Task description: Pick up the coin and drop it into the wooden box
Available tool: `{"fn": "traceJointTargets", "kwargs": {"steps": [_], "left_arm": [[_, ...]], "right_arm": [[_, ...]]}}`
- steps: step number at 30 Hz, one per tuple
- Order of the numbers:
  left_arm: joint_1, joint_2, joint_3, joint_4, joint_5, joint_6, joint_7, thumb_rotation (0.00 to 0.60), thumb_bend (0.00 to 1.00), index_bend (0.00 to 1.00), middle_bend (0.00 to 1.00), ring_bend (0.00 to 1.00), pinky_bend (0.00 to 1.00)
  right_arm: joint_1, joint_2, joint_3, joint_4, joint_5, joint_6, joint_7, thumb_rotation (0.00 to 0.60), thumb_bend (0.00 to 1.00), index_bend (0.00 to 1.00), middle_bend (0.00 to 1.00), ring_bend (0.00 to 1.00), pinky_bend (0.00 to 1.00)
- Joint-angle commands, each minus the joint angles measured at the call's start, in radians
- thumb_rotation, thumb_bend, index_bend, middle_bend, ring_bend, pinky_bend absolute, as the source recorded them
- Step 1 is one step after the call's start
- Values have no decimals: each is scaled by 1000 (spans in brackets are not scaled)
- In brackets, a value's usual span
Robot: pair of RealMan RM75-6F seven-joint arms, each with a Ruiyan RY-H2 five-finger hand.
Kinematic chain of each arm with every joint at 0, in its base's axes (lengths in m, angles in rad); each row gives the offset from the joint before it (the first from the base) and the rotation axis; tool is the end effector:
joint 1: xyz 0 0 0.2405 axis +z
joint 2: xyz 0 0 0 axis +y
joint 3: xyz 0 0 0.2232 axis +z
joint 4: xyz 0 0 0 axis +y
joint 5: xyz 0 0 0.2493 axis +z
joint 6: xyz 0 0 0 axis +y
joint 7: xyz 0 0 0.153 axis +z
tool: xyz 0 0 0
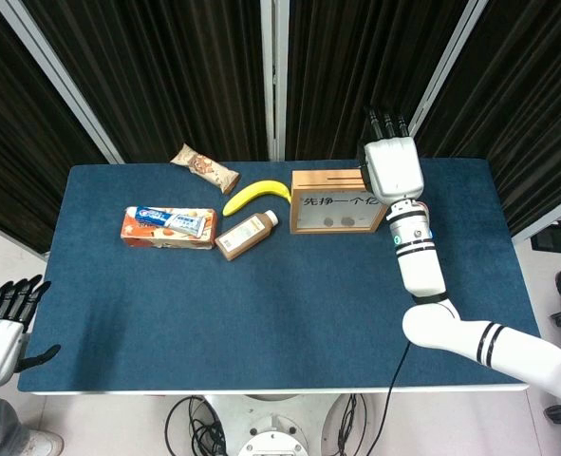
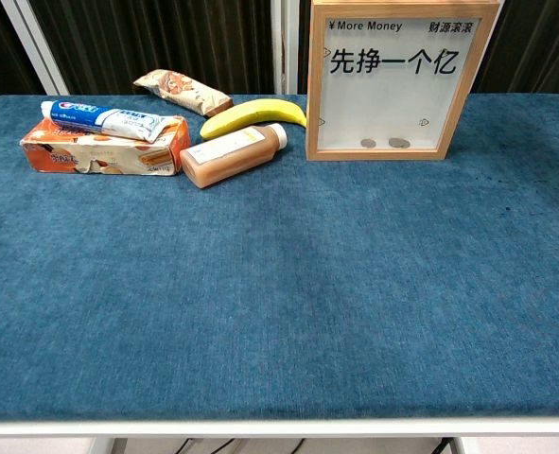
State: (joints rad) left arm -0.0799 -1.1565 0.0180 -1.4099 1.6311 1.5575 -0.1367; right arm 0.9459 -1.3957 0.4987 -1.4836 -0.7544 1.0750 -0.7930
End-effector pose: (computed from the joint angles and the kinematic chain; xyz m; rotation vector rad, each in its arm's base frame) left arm -0.3215 0.1744 0.1120 -1.5015 -0.8374 -0.9466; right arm -0.0377 -0.4459 0.0746 1.4876 -0.5931 0.9031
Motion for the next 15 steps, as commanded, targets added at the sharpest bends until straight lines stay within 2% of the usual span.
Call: {"fn": "traceJointTargets", "kwargs": {"steps": [1,7,15], "left_arm": [[0,1,0,-1,2,2,-1,600,124,15,0,0,0],[0,2,1,3,4,3,-13,600,124,15,0,0,0],[-3,3,1,3,2,-1,-15,600,125,15,0,0,0]], "right_arm": [[32,-35,-20,39,46,11,-29,600,402,803,23,0,0],[53,-61,-40,85,106,6,-30,600,401,803,23,0,0],[61,-62,-58,101,133,1,-7,600,400,803,22,0,0]]}}
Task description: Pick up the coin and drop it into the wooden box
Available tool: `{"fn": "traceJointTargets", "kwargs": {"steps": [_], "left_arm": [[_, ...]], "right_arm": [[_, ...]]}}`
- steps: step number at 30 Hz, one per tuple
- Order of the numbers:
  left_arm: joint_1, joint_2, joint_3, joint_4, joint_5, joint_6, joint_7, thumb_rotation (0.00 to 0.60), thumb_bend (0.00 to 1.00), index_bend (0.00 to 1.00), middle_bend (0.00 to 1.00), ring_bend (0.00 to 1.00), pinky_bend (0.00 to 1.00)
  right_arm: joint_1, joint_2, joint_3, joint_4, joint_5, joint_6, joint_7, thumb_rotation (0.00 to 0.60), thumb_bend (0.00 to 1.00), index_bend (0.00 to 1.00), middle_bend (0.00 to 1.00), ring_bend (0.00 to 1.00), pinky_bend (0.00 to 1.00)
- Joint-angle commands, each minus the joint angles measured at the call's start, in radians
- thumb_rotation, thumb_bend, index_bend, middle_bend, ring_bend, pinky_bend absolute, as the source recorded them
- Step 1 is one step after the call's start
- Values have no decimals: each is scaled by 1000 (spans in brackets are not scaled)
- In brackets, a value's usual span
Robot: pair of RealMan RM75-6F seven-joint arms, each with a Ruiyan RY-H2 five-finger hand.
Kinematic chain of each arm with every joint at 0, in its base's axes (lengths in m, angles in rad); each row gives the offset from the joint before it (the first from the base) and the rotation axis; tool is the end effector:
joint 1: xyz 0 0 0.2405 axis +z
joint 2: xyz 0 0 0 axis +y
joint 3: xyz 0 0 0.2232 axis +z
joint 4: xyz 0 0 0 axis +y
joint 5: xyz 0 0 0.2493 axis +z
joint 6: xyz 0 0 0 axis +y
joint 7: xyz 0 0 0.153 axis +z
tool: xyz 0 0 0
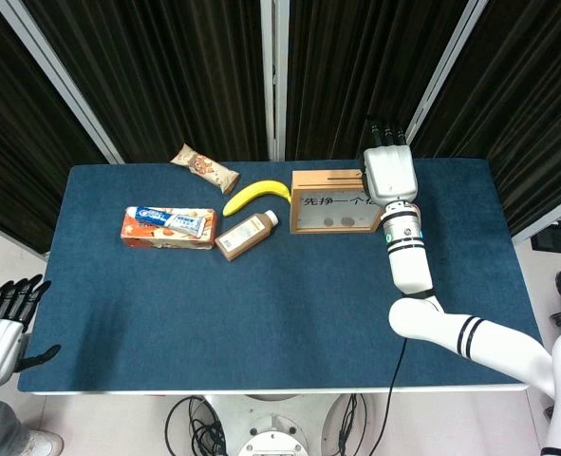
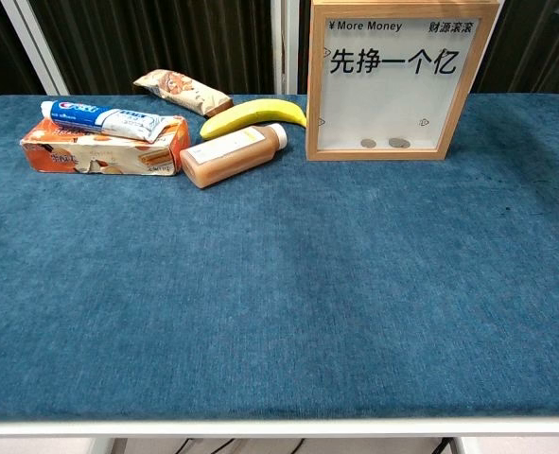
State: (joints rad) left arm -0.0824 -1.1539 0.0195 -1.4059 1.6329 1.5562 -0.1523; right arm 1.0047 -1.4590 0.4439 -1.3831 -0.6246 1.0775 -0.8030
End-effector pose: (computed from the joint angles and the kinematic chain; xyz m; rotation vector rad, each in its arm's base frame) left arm -0.3223 0.1749 0.1128 -1.5035 -0.8451 -0.9536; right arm -0.0549 -0.4559 0.0523 1.4703 -0.6797 0.8131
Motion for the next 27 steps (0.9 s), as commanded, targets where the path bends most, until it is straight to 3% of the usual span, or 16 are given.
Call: {"fn": "traceJointTargets", "kwargs": {"steps": [1,20,22,24,26,27], "left_arm": [[0,1,0,-2,0,0,1,600,125,15,0,0,0],[-7,18,-5,-25,-11,-14,16,600,125,14,0,0,0],[-8,17,-5,-24,-11,-15,15,600,124,15,0,0,0],[-8,17,-6,-24,-12,-15,16,600,125,15,0,0,0],[-9,17,-6,-24,-12,-16,16,600,125,15,0,0,0],[-9,17,-6,-24,-13,-15,16,600,125,15,0,0,0]], "right_arm": [[4,1,-7,1,4,-2,3,600,400,803,22,0,0],[21,-14,-43,42,50,-17,36,600,401,786,20,0,0],[22,-13,-44,44,51,-18,40,600,403,710,15,0,0],[24,-9,-47,42,55,-23,40,600,399,561,7,0,0],[24,-5,-48,39,55,-25,44,600,389,274,0,0,0],[24,-3,-47,37,55,-27,48,600,386,191,0,0,0]]}}
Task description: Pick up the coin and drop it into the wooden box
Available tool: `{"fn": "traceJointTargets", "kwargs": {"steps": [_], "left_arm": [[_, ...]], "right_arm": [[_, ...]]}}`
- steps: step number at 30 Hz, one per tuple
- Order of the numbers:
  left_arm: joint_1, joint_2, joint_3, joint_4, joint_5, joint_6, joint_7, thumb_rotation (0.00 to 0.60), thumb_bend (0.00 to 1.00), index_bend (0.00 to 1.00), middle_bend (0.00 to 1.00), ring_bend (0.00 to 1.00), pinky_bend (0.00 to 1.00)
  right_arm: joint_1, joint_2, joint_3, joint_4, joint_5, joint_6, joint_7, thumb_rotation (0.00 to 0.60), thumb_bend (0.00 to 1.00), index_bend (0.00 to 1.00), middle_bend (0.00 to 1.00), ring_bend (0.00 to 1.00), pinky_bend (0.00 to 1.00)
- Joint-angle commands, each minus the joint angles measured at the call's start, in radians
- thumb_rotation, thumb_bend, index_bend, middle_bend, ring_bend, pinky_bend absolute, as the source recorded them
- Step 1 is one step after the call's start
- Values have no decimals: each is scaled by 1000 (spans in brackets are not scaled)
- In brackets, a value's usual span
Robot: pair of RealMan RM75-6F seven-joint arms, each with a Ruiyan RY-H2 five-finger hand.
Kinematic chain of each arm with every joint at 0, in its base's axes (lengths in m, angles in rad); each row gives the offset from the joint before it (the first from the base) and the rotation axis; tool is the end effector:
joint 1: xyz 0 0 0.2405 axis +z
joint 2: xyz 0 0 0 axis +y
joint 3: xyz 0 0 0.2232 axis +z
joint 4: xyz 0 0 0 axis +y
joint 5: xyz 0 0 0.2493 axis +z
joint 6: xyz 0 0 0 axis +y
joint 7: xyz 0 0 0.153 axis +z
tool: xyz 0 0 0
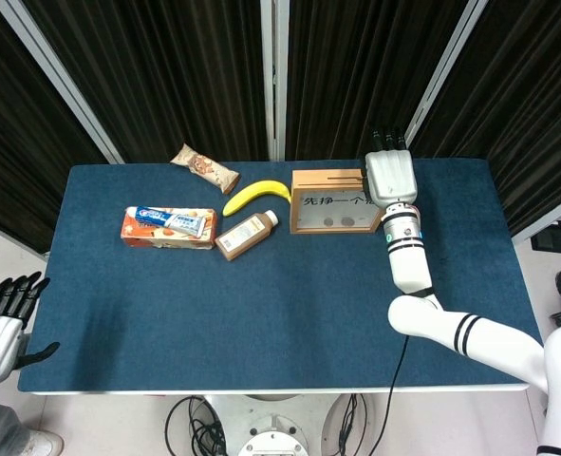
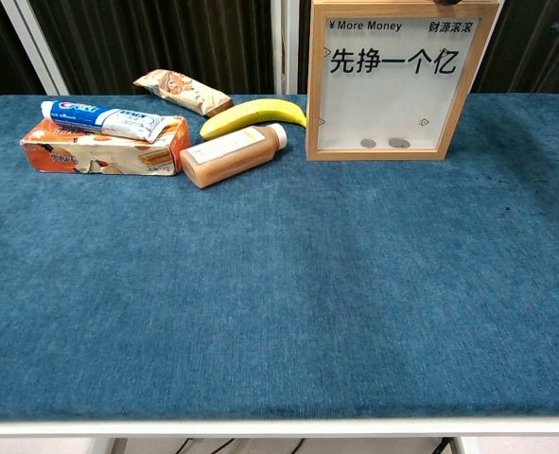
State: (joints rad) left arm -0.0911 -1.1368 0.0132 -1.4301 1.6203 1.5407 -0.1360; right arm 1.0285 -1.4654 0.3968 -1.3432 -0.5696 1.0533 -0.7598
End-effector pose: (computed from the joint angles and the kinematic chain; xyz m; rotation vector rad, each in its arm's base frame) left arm -0.3200 0.1793 0.1153 -1.5023 -0.8418 -0.9404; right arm -0.0682 -0.4595 0.0435 1.4787 -0.7350 0.7833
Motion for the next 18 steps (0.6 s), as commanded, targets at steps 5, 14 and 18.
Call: {"fn": "traceJointTargets", "kwargs": {"steps": [5,14,18], "left_arm": [[0,0,0,0,-2,-1,0,600,124,15,0,0,0],[1,1,-2,-4,0,6,1,600,125,15,0,0,0],[0,3,-6,-7,3,12,0,600,124,15,0,0,0]], "right_arm": [[-6,19,-1,-17,-11,-11,36,600,371,0,0,0,0],[-101,132,-25,-184,-152,74,146,600,368,0,0,0,0],[-249,263,-101,-343,-314,193,233,600,362,0,0,0,0]]}}
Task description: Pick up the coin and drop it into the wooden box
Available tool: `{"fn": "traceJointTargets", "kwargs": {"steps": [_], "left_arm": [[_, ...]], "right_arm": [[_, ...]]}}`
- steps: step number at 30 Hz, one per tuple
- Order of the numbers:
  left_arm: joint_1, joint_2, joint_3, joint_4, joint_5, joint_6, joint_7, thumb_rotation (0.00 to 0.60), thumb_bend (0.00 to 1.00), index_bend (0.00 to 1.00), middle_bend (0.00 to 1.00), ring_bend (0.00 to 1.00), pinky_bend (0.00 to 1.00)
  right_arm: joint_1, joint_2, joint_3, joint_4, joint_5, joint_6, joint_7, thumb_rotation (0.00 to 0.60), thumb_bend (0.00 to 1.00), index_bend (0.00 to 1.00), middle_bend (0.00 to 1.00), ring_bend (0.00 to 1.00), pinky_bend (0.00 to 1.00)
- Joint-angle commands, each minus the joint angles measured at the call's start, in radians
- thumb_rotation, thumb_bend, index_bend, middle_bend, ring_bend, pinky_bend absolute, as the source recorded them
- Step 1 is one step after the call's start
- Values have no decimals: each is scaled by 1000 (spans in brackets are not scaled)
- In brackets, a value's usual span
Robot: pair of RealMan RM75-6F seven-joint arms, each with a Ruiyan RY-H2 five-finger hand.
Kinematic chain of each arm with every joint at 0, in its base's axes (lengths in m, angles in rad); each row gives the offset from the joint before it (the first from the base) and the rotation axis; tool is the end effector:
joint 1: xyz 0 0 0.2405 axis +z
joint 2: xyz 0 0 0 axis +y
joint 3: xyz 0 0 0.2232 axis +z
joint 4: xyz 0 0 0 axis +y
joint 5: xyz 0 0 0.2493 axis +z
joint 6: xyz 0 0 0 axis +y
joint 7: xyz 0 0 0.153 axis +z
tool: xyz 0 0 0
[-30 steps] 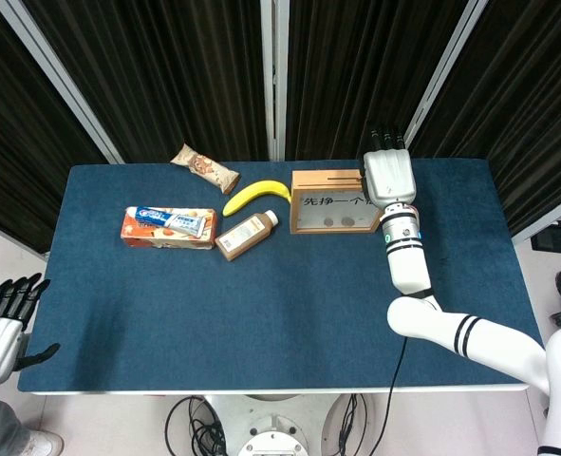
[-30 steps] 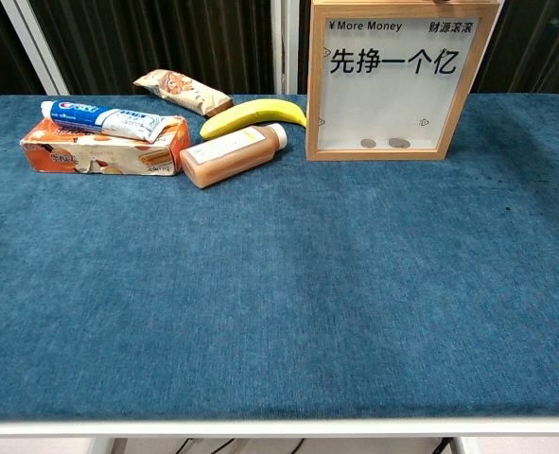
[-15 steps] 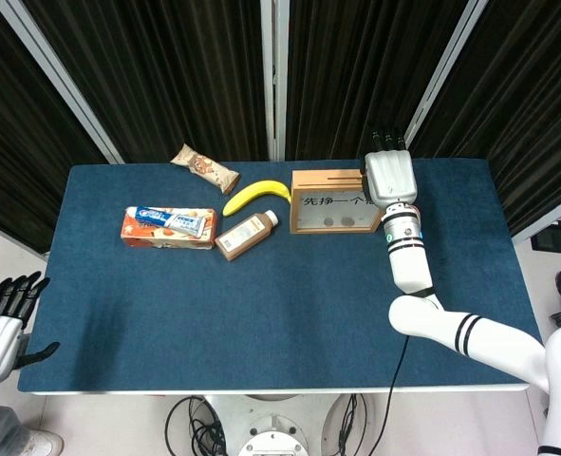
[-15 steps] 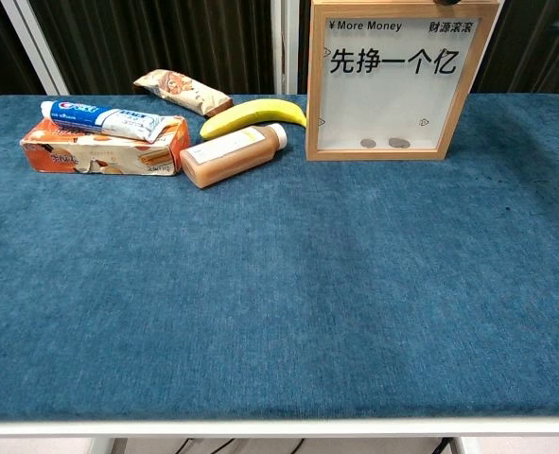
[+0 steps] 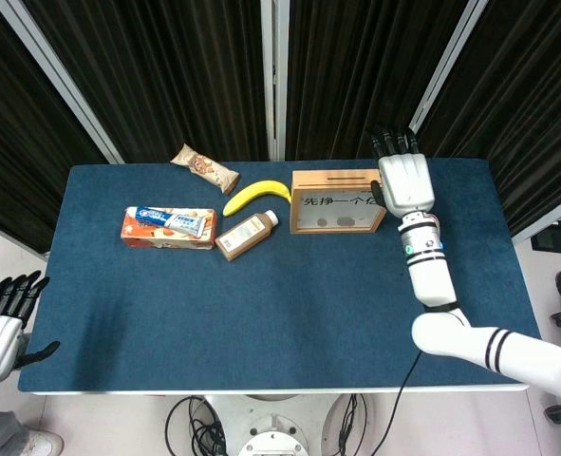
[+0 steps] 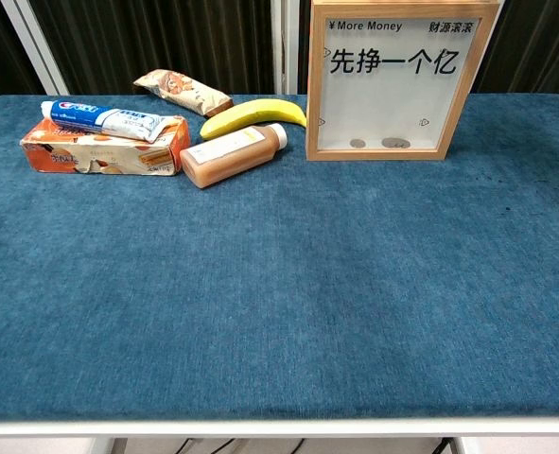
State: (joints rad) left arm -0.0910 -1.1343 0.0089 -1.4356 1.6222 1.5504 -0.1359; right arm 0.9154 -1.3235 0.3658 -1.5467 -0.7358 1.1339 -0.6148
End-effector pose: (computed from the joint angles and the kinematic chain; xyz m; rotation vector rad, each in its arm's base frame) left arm -0.3178 0.1801 0.1171 -1.4962 -0.8330 -0.9534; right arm -0.0783 -0.4272 0.0724 1.4758 -0.7086 0.9148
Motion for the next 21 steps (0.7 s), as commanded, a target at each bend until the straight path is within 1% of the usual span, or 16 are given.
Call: {"fn": "traceJointTargets", "kwargs": {"steps": [1,3,4,5,6,9,10,13,15,18,21], "left_arm": [[-1,0,-2,-2,2,4,0,600,124,15,0,0,0],[-2,0,-4,-6,6,8,2,600,125,15,0,0,0],[-3,-1,-5,-7,8,9,4,600,125,15,0,0,0],[-4,-2,-6,-9,9,10,7,600,125,15,0,0,0],[-5,-2,-6,-11,11,11,10,600,125,15,0,0,0],[-6,-2,-9,-20,13,14,24,600,124,15,0,0,0],[-6,-1,-10,-24,13,16,29,600,124,15,0,0,0],[-6,6,-12,-39,12,18,43,600,125,15,0,0,0],[-7,10,-13,-48,10,16,52,600,124,15,0,0,0],[-8,13,-15,-56,4,12,66,600,125,15,0,0,0],[-6,12,-17,-56,-1,13,78,600,124,15,0,0,0]], "right_arm": [[-178,150,-99,-166,-194,145,111,600,359,0,0,0,0],[-281,203,-173,-199,-299,220,181,600,351,0,0,0,0],[-341,223,-213,-200,-351,261,233,600,347,0,0,0,0],[-384,232,-243,-192,-388,290,276,600,343,0,0,0,0],[-426,238,-270,-178,-421,318,321,600,340,0,0,0,0],[-556,231,-357,-88,-524,401,465,600,330,0,0,0,0],[-585,223,-375,-58,-550,426,494,600,329,0,0,0,0],[-670,180,-418,43,-618,504,549,600,310,0,0,0,0],[-710,155,-432,84,-643,539,563,600,295,0,0,0,0],[-758,123,-442,126,-673,576,584,600,290,0,0,0,0],[-788,106,-445,142,-689,581,602,600,290,0,0,0,0]]}}
